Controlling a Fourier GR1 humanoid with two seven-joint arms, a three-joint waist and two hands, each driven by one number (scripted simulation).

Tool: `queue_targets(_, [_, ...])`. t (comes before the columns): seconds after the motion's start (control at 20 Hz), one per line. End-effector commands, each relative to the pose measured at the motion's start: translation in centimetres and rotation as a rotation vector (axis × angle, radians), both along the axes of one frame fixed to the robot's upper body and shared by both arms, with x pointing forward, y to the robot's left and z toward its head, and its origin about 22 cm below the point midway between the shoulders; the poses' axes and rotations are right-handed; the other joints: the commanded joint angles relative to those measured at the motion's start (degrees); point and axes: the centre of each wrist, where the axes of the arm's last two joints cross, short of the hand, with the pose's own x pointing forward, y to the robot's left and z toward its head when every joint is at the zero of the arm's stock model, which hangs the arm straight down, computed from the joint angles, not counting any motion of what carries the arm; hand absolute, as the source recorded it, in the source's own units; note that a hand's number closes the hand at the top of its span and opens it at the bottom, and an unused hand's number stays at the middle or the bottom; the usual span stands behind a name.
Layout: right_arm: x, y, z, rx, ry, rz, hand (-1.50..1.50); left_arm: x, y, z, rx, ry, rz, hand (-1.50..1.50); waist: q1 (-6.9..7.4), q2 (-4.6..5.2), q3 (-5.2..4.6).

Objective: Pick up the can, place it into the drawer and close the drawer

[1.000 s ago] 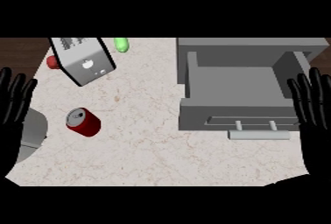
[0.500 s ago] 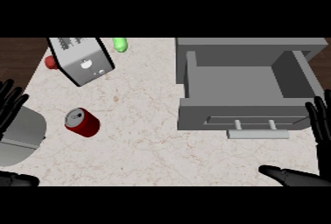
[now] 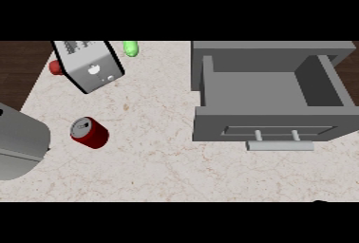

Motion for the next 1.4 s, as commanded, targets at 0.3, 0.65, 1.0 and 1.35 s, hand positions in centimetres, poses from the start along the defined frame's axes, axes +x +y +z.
queue_targets(0.3, [-2.4,-3.7,0.3,0.012,0.006,0.022,-1.5,0.7,3.6,-0.4,-0.17,0.072,0.047,-1.5,-0.34,0.07,-0.02])
queue_targets(0.65, [-3.5,-2.8,-0.5,0.017,0.014,0.024,-1.5,2.8,0.8,-0.9,-0.258,0.147,0.018,-1.5,-0.43,0.1,-0.01])
queue_targets(1.0, [-5.0,-3.9,0.3,0.008,0.015,0.008,-1.5,4.2,-0.3,-0.8,-0.296,0.186,0.02,-1.5,-0.31,0.07,-0.01])
queue_targets(1.35, [-6.5,-7.2,-0.2,0.005,0.006,0.008,-1.5,6.7,-2.7,-3.2,-0.287,0.187,0.034,-1.5,-0.48,0.08,-0.01])
